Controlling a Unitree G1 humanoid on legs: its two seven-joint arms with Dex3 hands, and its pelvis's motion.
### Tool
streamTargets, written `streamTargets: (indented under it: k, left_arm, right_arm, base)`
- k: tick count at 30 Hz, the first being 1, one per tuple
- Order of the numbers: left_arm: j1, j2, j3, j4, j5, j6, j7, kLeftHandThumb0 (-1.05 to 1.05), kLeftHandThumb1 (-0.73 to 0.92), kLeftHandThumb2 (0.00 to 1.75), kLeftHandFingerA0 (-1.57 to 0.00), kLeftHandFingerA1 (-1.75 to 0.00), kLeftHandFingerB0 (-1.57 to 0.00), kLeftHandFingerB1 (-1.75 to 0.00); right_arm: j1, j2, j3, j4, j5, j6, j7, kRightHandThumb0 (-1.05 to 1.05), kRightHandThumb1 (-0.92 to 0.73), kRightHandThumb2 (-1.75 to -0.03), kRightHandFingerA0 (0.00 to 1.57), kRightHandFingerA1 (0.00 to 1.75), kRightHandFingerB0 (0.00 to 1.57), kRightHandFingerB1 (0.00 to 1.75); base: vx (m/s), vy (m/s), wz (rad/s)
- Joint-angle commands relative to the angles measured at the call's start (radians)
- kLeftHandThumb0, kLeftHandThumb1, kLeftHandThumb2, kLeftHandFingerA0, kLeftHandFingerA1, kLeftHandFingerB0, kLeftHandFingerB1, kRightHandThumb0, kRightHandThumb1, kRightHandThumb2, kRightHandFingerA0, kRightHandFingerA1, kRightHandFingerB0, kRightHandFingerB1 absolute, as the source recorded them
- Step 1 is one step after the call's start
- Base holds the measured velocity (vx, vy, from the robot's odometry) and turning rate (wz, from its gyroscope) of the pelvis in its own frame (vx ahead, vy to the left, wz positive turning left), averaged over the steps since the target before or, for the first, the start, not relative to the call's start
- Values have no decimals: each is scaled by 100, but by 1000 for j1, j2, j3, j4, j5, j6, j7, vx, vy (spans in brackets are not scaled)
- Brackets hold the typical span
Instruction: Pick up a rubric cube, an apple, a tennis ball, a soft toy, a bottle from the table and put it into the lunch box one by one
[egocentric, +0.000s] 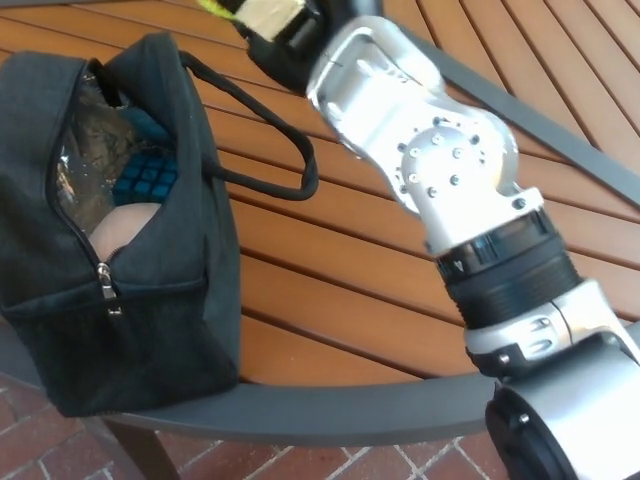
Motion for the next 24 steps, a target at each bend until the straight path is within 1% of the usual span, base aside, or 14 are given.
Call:
streamTargets:
  k: [1, 3, 4, 6, 7, 9, 10, 12, 15, 16, 18, 20, 21, 24]
  left_arm:
    - [19, 10, -15, 11, 38, -50, 23, -13, 57, 99, -114, -117, -103, -112]
    - [13, 6, -10, 12, 27, -42, 15, -14, 58, 96, -114, -118, -102, -113]
    - [12, 6, -12, 13, 30, -43, 19, -12, 57, 99, -113, -118, -103, -111]
    - [11, 8, -16, 14, 36, -46, 27, -12, 57, 99, -113, -118, -103, -111]
    - [8, 4, -9, 12, 23, -50, 9, -12, 55, 101, -115, -116, -102, -111]
    - [6, 2, -7, 11, 19, -51, 4, -11, 55, 101, -114, -116, -103, -111]
    - [5, -1, -5, 10, 16, -49, 3, -11, 55, 101, -116, -117, -102, -113]
    - [5, -6, -2, 8, 10, -47, -1, -11, 55, 101, -116, -117, -102, -113]
    - [5, -7, -1, 8, 9, -47, -2, -11, 55, 101, -116, -117, -102, -113]
    - [5, -6, 0, 6, 8, -44, -2, -11, 56, 100, -115, -118, -103, -110]
    - [6, -5, 2, 5, 7, -39, -3, -11, 56, 100, -115, -118, -103, -110]
    - [6, -5, 3, 4, 7, -38, -3, -11, 56, 100, -115, -118, -103, -110]
    - [7, -2, -5, 5, 18, -42, 6, -12, 55, 100, -114, -115, -103, -110]
    - [9, 3, -17, 6, 34, -49, 22, -12, 55, 100, -114, -115, -103, -110]
  right_arm:
    - [-150, 223, 85, 106, -181, -48, 66, -29, -31, -148, 105, 175, 82, 172]
    - [-171, 231, 92, 138, -198, -66, 82, -31, -31, -150, 104, 175, 82, 171]
    - [-184, 235, 93, 151, -203, -67, 82, -29, -31, -150, 106, 175, 83, 170]
    - [-202, 241, 92, 170, -211, -67, 82, -29, -31, -150, 106, 175, 83, 170]
    - [-211, 250, 96, 189, -219, -58, 77, -26, -29, -152, 109, 175, 90, 166]
    - [-214, 254, 103, 197, -229, -51, 78, -26, -30, -151, 109, 175, 91, 165]
    - [-192, 248, 144, 200, -260, -42, 98, -16, -55, -126, 126, 129, 127, 129]
    - [-168, 242, 187, 204, -293, -34, 122, -16, -55, -126, 126, 129, 127, 129]
    - [-163, 241, 195, 207, -302, -35, 129, -16, -55, -126, 126, 129, 127, 129]
    - [-145, 225, 251, 223, -354, -43, 143, -32, -36, -154, 105, 174, 94, 163]
    - [-122, 204, 322, 244, -420, -54, 162, -32, -36, -154, 105, 174, 94, 163]
    - [-116, 201, 337, 249, -437, -59, 168, -32, -36, -154, 105, 174, 94, 163]
    - [-115, 196, 347, 249, -445, -50, 167, -29, -43, -135, 100, 175, 87, 163]
    - [-112, 191, 360, 249, -464, -40, 171, -29, -43, -135, 100, 175, 87, 163]
  base:
    - [0, 0, 0]
    - [0, 0, 0]
    - [0, 0, 0]
    - [0, 0, 0]
    - [0, 0, 0]
    - [0, 0, 0]
    - [0, 0, 0]
    - [0, 0, 0]
    - [0, 0, 0]
    - [0, 0, 0]
    - [0, 0, 0]
    - [0, 0, 0]
    - [0, 0, 0]
    - [0, 0, 0]
